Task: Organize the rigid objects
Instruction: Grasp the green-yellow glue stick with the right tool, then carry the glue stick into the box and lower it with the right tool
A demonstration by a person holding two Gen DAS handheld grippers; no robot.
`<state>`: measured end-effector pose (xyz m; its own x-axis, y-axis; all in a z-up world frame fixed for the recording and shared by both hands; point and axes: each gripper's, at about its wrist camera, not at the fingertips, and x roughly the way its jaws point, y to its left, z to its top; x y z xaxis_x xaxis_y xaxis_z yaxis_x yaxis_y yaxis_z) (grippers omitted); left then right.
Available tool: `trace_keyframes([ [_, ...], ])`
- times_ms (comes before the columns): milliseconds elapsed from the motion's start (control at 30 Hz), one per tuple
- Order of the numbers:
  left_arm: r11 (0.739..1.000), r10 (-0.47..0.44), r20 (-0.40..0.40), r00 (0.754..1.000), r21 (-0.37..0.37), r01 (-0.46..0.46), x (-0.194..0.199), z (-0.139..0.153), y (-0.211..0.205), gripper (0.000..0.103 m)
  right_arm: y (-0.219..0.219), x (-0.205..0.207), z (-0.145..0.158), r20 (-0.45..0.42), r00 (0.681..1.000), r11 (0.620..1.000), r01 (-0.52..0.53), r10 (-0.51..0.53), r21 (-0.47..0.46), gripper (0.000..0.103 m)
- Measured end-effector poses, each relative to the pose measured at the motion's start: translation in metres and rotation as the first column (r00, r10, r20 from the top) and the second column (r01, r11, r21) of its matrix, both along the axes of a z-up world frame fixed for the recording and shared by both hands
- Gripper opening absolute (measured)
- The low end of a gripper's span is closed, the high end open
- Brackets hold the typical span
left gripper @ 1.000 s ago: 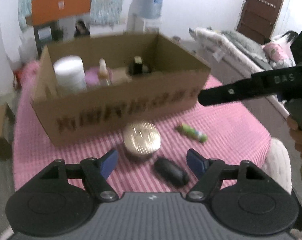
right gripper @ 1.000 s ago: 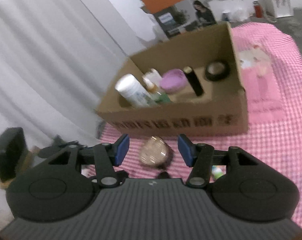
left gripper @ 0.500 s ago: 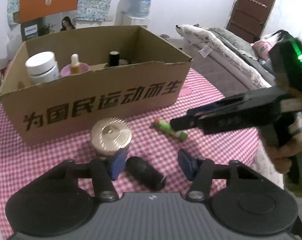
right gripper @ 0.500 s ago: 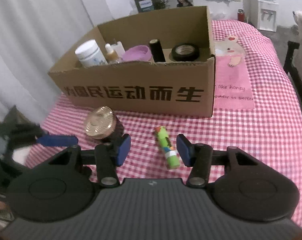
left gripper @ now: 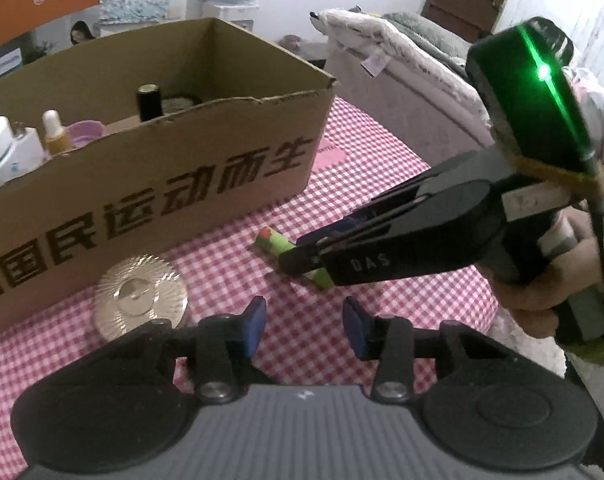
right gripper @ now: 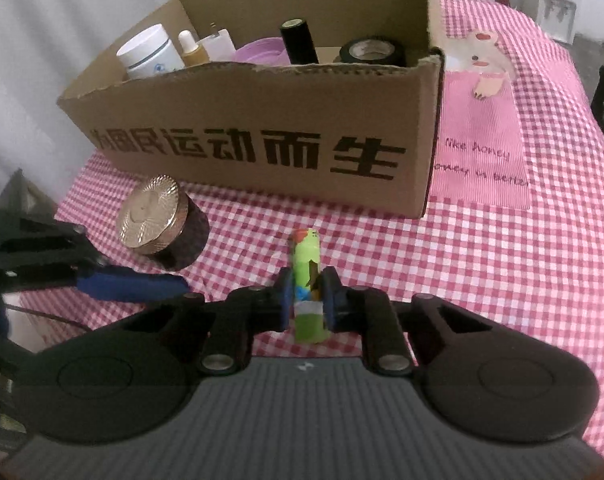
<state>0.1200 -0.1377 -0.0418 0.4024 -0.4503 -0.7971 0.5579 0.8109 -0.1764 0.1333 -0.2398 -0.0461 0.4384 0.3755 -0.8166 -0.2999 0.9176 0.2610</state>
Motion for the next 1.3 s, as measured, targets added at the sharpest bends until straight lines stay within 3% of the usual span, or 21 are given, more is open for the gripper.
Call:
trace_keyframes([
  [267, 0.999, -0.022, -0.033, 0.999, 0.027, 0.022, 0.018, -0.015, -0.018, 0.043, -0.025, 0.009, -0.008, -0.112, 0.992, 0.978, 0.081, -0.06, 0.19, 0.014],
  [533, 1.0, -0.016, -0.056, 0.998, -0.017, 0.015, 0.025, -0.017, -0.021, 0.043, -0.042, 0.013, -0.015, -0.192, 0.978, 0.927, 0.139, -0.075, 0.349, 0.014],
  [700, 0.999, -0.003, -0.005, 1.0, -0.038, 0.003, 0.014, 0.005, -0.016, 0.043, -0.042, 0.004, 0.003, -0.153, 0.986, 0.919, 0.123, -0.069, 0.374, 0.014],
  [933, 0.995, 0.037, 0.12, 0.992, -0.092, -0.026, 0.005, 0.058, -0.001, 0.044, -0.029, -0.011, 0.067, 0.009, 0.999, 0.923, 0.033, -0.039, 0.383, 0.014],
  [1100, 0.993, 0.068, 0.189, 0.98, -0.112, -0.047, 0.023, 0.087, 0.003, 0.044, -0.022, 0.0, 0.111, 0.119, 0.992, 0.934, -0.016, -0.028, 0.356, 0.014],
  [1300, 0.989, 0.089, 0.176, 0.98, -0.136, -0.065, 0.067, 0.092, -0.001, 0.044, -0.017, 0.042, 0.129, 0.172, 0.984, 0.963, -0.011, -0.036, 0.269, 0.014],
])
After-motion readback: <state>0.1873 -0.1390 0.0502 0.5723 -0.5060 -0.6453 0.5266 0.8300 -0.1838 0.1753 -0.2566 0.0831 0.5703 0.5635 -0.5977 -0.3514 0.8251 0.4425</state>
